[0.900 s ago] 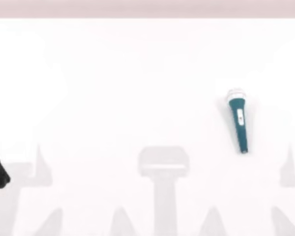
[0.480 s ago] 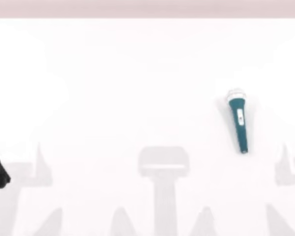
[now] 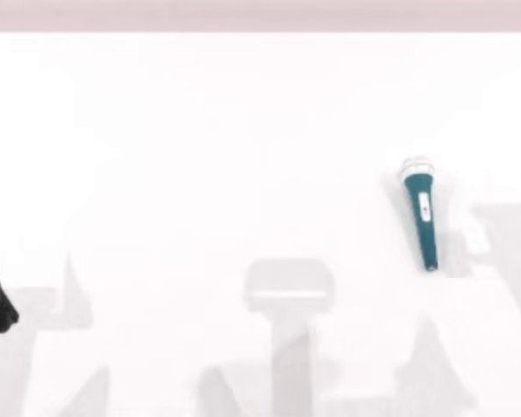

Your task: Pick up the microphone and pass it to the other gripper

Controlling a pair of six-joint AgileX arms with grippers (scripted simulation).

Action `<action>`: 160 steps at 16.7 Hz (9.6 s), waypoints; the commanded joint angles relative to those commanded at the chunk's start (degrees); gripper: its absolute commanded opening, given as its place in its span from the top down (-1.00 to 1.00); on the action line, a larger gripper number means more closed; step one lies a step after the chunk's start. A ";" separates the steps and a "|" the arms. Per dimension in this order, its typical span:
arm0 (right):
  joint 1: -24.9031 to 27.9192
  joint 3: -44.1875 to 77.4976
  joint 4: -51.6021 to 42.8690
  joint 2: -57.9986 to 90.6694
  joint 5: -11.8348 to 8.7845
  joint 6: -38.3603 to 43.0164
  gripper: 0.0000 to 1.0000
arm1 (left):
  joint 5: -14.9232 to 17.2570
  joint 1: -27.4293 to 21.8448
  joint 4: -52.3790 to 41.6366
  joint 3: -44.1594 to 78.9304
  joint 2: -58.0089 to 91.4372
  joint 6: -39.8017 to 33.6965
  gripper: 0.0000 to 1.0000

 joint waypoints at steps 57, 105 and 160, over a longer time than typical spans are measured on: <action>11.72 37.70 -11.61 68.19 2.67 12.15 1.00 | 0.00 0.00 0.00 0.00 0.00 0.00 -1.00; 25.13 3.37 86.46 42.63 -9.64 -9.09 1.00 | 0.00 0.00 0.00 0.00 0.00 0.00 -1.00; 25.13 3.37 86.46 42.63 -9.64 -9.09 1.00 | 33.49 -29.35 29.83 58.36 90.36 5.84 0.21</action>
